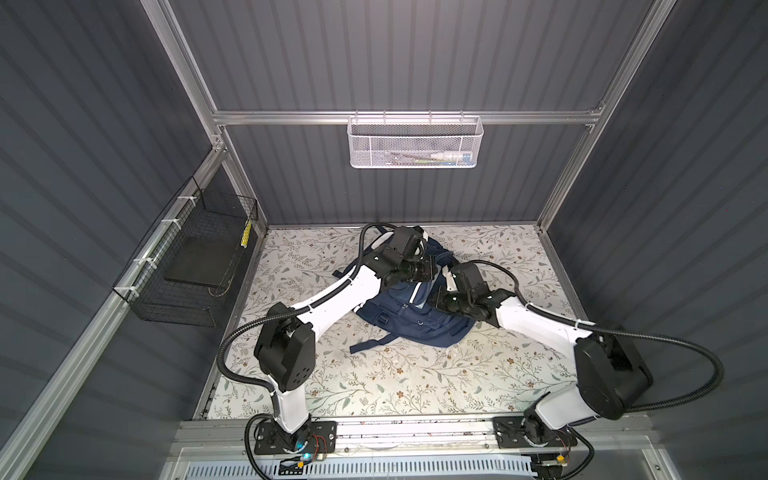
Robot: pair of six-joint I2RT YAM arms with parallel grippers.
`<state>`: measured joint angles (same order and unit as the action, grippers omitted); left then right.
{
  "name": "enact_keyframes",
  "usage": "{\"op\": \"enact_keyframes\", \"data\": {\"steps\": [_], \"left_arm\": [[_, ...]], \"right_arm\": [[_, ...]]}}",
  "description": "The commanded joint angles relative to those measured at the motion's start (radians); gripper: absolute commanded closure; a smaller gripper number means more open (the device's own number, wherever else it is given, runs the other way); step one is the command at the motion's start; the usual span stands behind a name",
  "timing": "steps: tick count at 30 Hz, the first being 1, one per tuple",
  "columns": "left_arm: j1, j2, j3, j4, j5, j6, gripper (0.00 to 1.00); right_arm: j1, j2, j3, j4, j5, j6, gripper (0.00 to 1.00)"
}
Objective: Pack the student bag
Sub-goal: 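Open the right gripper and draw it back out of the pocket, then move the right gripper to the pocket zipper pull and grasp it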
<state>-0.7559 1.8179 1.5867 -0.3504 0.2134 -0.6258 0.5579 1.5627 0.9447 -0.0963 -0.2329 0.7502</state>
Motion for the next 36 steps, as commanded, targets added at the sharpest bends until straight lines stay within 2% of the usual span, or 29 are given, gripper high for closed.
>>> {"op": "enact_keyframes", "data": {"steps": [1, 5, 7, 9, 11, 14, 17, 20, 22, 23, 26, 28, 34, 36], "left_arm": [[-0.027, -0.029, -0.011, 0.073, 0.047, -0.027, 1.00], [-0.030, -0.034, -0.041, 0.100, 0.053, -0.042, 1.00], [-0.031, -0.043, -0.045, 0.098, 0.041, -0.034, 0.92], [-0.030, -0.051, -0.045, 0.096, 0.033, -0.025, 0.84], [-0.030, -0.057, -0.045, 0.094, 0.032, -0.018, 0.73], [-0.025, -0.080, -0.063, 0.096, 0.034, -0.011, 0.49], [-0.018, -0.136, -0.108, 0.092, 0.021, -0.006, 0.27], [0.016, -0.219, -0.214, 0.088, 0.024, -0.006, 0.19], [0.061, -0.278, -0.299, 0.108, 0.027, -0.020, 0.18], [0.084, -0.305, -0.342, 0.114, 0.022, -0.027, 0.18], [0.122, -0.348, -0.436, 0.128, -0.006, -0.037, 0.17], [0.128, -0.334, -0.469, 0.145, -0.003, -0.045, 0.17], [0.130, -0.244, -0.487, 0.208, -0.024, -0.057, 0.17], [0.130, -0.212, -0.475, 0.211, -0.021, -0.060, 0.21]], "right_arm": [[0.004, 0.047, 0.070, 0.074, -0.045, -0.020, 0.85], [0.014, 0.008, 0.054, 0.088, -0.026, -0.016, 0.85], [0.014, -0.054, 0.002, 0.076, 0.003, -0.012, 0.83], [0.015, -0.152, -0.069, 0.015, 0.044, -0.010, 0.77], [0.019, -0.251, -0.134, -0.064, 0.091, -0.009, 0.67], [0.038, -0.411, -0.226, -0.199, 0.190, 0.004, 0.47], [0.071, -0.557, -0.281, -0.337, 0.286, 0.004, 0.35], [0.134, -0.665, -0.293, -0.406, 0.404, -0.053, 0.20], [0.131, -0.725, -0.322, -0.379, 0.434, -0.055, 0.03], [0.115, -0.749, -0.337, -0.365, 0.416, -0.033, 0.01], [0.058, -0.775, -0.360, -0.321, 0.292, 0.034, 0.01], [0.067, -0.747, -0.350, -0.271, 0.225, 0.029, 0.06], [0.290, -0.583, -0.301, -0.206, 0.377, 0.136, 0.24], [0.357, -0.509, -0.278, -0.160, 0.420, 0.151, 0.29]]}}
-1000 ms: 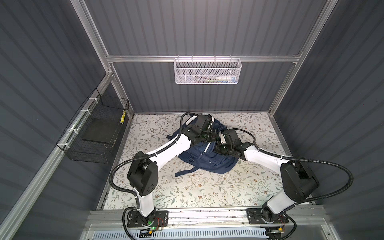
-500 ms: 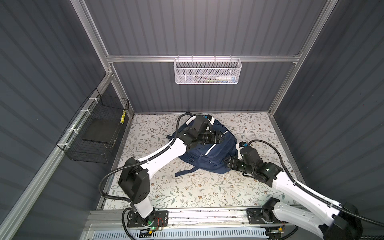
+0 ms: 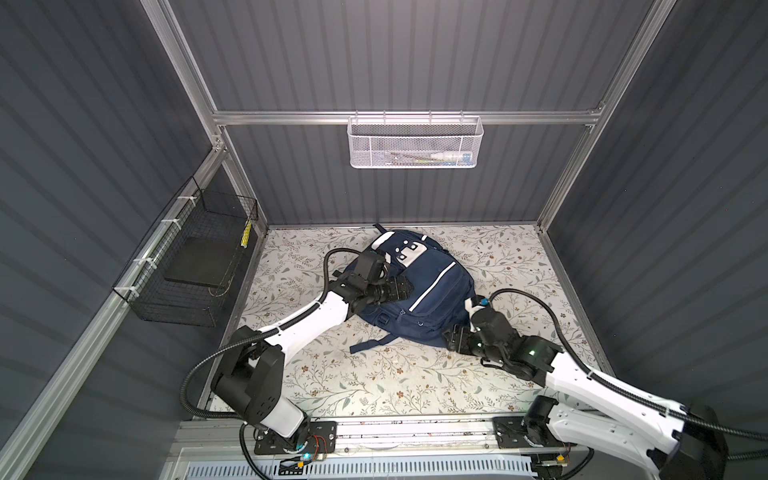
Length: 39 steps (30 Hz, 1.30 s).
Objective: Pack the student bag
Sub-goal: 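Move the right gripper to the pocket zipper pull and grasp it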
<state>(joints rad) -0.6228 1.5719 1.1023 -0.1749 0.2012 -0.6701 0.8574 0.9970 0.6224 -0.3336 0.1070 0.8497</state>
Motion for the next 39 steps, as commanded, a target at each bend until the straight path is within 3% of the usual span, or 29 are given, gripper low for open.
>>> {"op": "enact_keyframes", "data": {"steps": [1, 4, 6, 8, 13, 19, 22, 24, 28, 29, 32, 39], "left_arm": [[-0.002, 0.043, 0.007, 0.057, -0.003, -0.026, 0.26], [-0.003, 0.072, 0.015, 0.098, 0.031, -0.050, 0.43], [-0.003, 0.089, 0.024, 0.080, 0.051, -0.050, 0.45], [-0.005, 0.062, -0.001, 0.046, 0.006, -0.038, 0.43], [-0.004, -0.050, -0.043, -0.066, -0.183, 0.029, 0.25], [-0.006, 0.038, -0.051, 0.025, -0.080, -0.003, 0.21], [-0.006, 0.041, -0.061, 0.035, -0.110, -0.002, 0.20], [-0.006, 0.048, -0.082, 0.087, -0.104, -0.009, 0.28], [-0.024, 0.089, -0.049, 0.101, -0.032, -0.033, 0.74], [-0.026, 0.083, -0.051, 0.102, -0.019, -0.046, 0.81], [-0.029, 0.056, -0.054, 0.083, 0.000, -0.055, 0.94], [-0.027, 0.024, -0.091, 0.057, -0.010, -0.046, 0.99]], "right_arm": [[0.091, 0.104, 0.064, 0.090, 0.097, 0.055, 0.30], [0.158, 0.239, 0.142, 0.115, 0.154, 0.028, 0.33], [0.171, 0.298, 0.185, 0.141, 0.149, 0.006, 0.33], [0.176, 0.348, 0.203, 0.188, 0.142, -0.002, 0.34], [0.175, 0.464, 0.259, 0.238, 0.143, 0.010, 0.31], [0.175, 0.558, 0.330, 0.218, 0.213, 0.020, 0.33], [0.177, 0.574, 0.325, 0.246, 0.233, 0.033, 0.34], [0.173, 0.598, 0.338, 0.260, 0.252, 0.023, 0.36], [0.157, 0.660, 0.402, 0.251, 0.328, -0.018, 0.45], [0.152, 0.672, 0.409, 0.255, 0.357, -0.029, 0.49], [0.126, 0.673, 0.405, 0.270, 0.360, -0.034, 0.60], [0.113, 0.607, 0.355, 0.213, 0.362, -0.041, 1.00]]}}
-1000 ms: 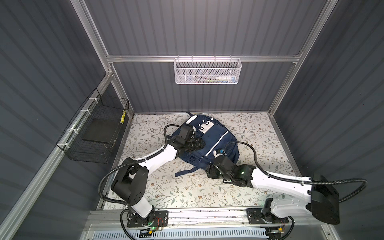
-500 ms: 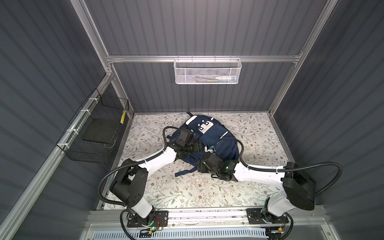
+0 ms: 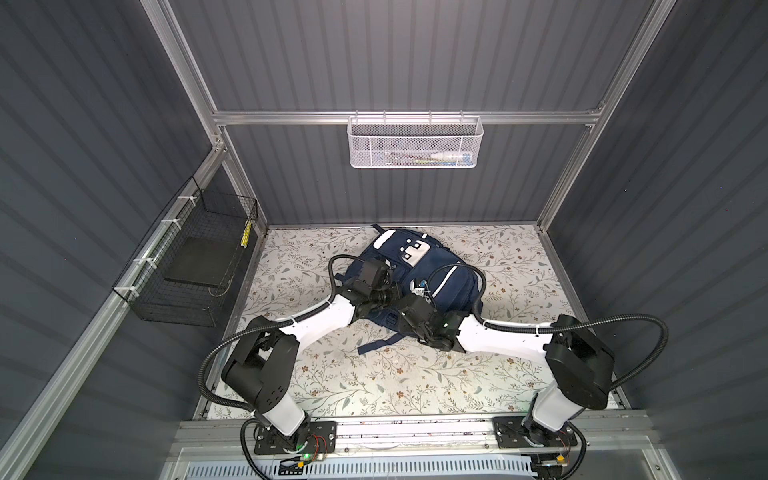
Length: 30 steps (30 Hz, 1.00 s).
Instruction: Pack the student bag
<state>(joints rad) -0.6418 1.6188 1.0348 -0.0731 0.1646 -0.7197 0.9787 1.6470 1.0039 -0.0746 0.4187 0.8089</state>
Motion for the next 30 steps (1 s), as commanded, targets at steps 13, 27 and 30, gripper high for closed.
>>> {"op": "enact_keyframes", "data": {"steps": [13, 27, 30], "left_arm": [[0.002, -0.046, 0.001, -0.055, 0.029, 0.012, 1.00], [-0.016, -0.154, -0.041, 0.078, 0.203, -0.157, 1.00], [-0.016, -0.186, -0.029, 0.080, 0.232, -0.176, 1.00]], "right_arm": [[-0.029, -0.204, -0.120, -0.143, -0.123, -0.041, 0.76], [-0.078, -0.075, 0.044, -0.173, -0.126, 0.108, 0.28], [-0.098, -0.131, -0.016, -0.145, -0.086, 0.150, 0.29]]}}
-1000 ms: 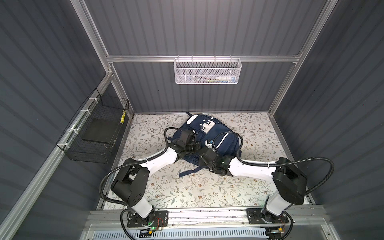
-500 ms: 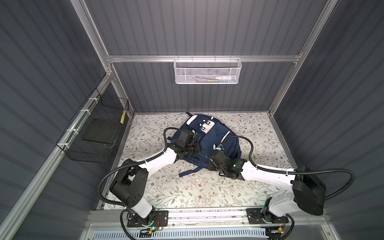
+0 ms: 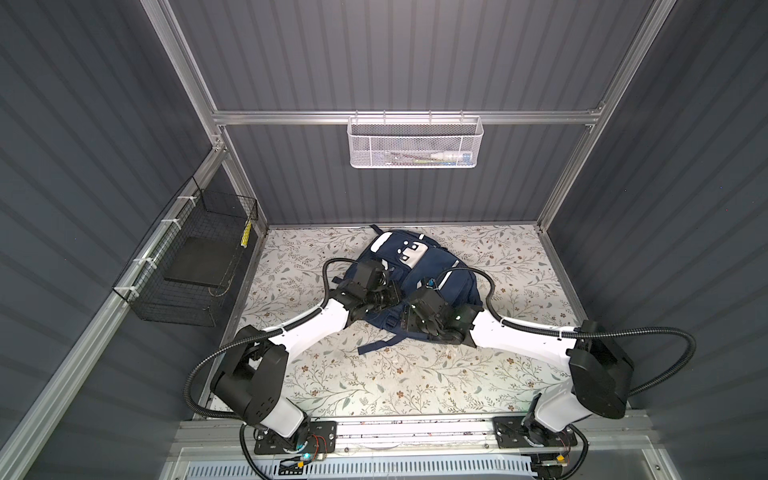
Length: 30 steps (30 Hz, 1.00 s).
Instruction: Pack the student bag
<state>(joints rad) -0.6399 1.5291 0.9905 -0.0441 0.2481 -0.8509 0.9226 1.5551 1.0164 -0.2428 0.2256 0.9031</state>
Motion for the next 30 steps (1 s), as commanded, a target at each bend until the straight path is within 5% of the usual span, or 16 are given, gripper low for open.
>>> {"op": "enact_keyframes", "data": {"steps": [1, 13, 22, 26, 28, 30], "left_arm": [[-0.018, -0.109, 0.021, 0.040, 0.144, -0.040, 1.00], [-0.021, -0.108, -0.070, 0.121, 0.167, -0.098, 1.00], [-0.019, -0.061, -0.086, 0.150, 0.159, -0.097, 1.00], [-0.020, -0.049, -0.082, 0.164, 0.162, -0.102, 1.00], [-0.020, -0.049, -0.078, 0.157, 0.158, -0.099, 1.00], [-0.020, -0.050, -0.075, 0.146, 0.155, -0.092, 1.00]], "right_arm": [[-0.054, -0.064, -0.060, 0.046, 0.118, 0.060, 0.29], [-0.113, 0.002, -0.038, 0.031, 0.127, -0.021, 0.40], [-0.117, 0.008, -0.055, -0.012, 0.099, -0.126, 0.76], [-0.115, 0.054, -0.047, 0.066, 0.008, -0.142, 0.68], [-0.101, 0.088, -0.022, 0.040, 0.037, -0.136, 0.54], [-0.093, 0.123, 0.020, -0.023, 0.092, -0.138, 0.52]]}}
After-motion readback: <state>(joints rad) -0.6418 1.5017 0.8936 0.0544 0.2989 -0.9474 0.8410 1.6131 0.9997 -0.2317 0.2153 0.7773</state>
